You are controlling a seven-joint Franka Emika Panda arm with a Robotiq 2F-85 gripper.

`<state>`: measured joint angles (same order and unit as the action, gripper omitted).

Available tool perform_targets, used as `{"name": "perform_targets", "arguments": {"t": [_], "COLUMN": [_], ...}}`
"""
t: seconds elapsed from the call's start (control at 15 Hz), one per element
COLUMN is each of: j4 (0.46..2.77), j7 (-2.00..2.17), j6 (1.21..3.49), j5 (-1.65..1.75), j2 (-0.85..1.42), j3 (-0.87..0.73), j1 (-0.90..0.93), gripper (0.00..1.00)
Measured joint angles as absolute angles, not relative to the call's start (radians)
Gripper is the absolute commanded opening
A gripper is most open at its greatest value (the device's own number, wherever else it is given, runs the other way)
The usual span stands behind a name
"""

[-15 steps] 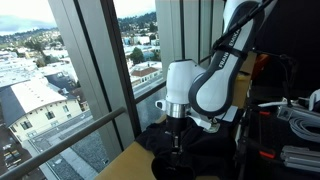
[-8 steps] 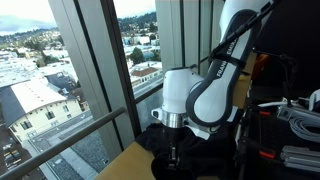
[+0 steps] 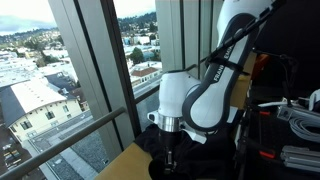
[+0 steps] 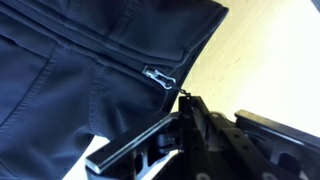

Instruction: Zip up the cloth

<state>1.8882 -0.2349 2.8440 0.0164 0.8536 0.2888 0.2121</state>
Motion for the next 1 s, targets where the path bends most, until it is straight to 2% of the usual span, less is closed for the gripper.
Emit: {"name": "perform_targets", "arguments": {"t": [0.6,0.67,1.0], "j4": [1.88,1.883,1.961], "j7": [-0.235,-0.235,-0.221], "j6": [2.844,2.844,2.844], "j5": [0.016,0.016,0.016], "j2": [0.865,0.861,0.775], "j3": [0.319,0.321,0.319], "j1": [0.227,0.226,0.21], "gripper": [0.97,1.0,1.0]}}
